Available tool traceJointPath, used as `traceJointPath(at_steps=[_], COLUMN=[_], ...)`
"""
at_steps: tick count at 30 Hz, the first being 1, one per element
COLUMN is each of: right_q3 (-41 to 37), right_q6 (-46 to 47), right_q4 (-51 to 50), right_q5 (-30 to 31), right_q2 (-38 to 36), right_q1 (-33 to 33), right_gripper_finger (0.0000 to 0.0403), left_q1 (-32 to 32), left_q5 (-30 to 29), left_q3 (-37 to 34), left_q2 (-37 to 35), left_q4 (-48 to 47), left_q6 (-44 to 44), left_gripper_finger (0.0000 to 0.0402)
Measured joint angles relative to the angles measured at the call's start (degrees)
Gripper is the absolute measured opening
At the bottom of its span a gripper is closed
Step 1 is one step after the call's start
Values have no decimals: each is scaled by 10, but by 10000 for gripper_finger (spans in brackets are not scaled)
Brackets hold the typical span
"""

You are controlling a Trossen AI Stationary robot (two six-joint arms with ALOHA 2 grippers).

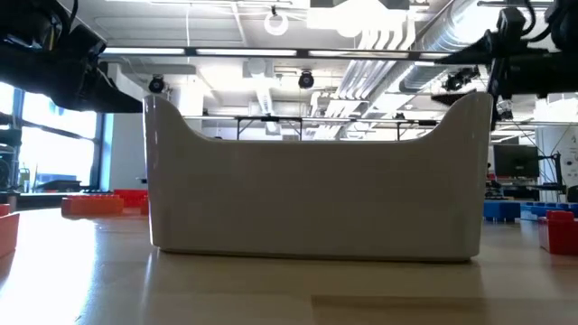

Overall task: Sort & place blocks by color
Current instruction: Put the blue game piece into the transparent bin

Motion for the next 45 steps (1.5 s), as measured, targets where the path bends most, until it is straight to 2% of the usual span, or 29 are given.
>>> traceJointPath(at_steps=[3, 7, 13, 18, 21, 25, 34, 45], right_q3=[4, 49, 187, 300, 345, 375, 371, 370], right_q6=[5, 3, 10, 78, 121, 166, 198, 236], right_q4=[46, 3, -221, -436, -531, -611, -627, -627], right_q5=[20, 42, 50, 50, 41, 8, -69, -35], right_q2=[0, 1, 43, 118, 176, 259, 416, 540], right_q1=[0, 0, 0, 0, 0, 0, 2, 72], right_gripper_finger=[287, 287, 287, 287, 287, 287, 287, 287], left_q1=[0, 0, 0, 0, 0, 0, 0, 0], left_q5=[0, 2, 37, 39, 35, 34, 34, 29], left_q3=[0, 0, 0, 0, 0, 0, 0, 0], left_q2=[0, 0, 0, 0, 0, 0, 0, 0], left_q4=[1, 2, 29, 47, 58, 85, 135, 149], left_q6=[0, -4, -123, -226, -256, -254, -251, -251], left_gripper_finger=[213, 213, 213, 213, 213, 213, 213, 213])
